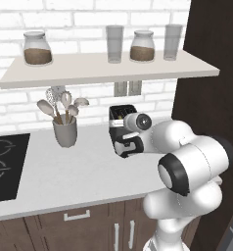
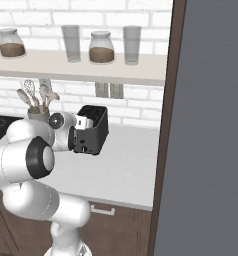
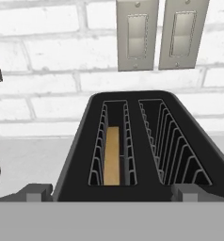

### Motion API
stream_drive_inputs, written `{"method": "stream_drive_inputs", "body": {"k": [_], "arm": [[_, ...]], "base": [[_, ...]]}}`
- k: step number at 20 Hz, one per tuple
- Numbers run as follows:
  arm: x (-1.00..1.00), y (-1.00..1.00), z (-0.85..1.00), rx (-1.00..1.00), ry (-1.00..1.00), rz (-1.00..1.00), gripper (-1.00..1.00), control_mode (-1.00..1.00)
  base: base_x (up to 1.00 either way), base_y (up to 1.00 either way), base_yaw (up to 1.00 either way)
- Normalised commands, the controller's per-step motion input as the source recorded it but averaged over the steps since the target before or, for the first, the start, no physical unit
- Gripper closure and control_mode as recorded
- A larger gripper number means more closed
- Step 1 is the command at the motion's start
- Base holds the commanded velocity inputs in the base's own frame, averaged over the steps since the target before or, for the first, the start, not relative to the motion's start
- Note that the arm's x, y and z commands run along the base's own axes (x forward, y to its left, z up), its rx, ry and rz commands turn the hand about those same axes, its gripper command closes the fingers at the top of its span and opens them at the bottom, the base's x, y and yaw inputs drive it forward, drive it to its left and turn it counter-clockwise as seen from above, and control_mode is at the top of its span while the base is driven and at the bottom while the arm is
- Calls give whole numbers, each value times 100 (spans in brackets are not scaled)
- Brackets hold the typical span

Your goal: Start the toaster. Once the lever pops up, take the bread to the plate on the dining counter.

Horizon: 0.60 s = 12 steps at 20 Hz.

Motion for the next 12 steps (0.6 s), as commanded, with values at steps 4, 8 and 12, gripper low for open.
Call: {"method": "stream_drive_inputs", "body": {"k": [4, 8, 12], "arm": [[0, 0, 0, 0, 0, 0, -100, -100], [0, 0, 0, 0, 0, 0, -100, -100], [0, 0, 0, 0, 0, 0, -100, -100]], "base": [[0, 0, 0], [0, 0, 0], [0, 0, 0]]}}
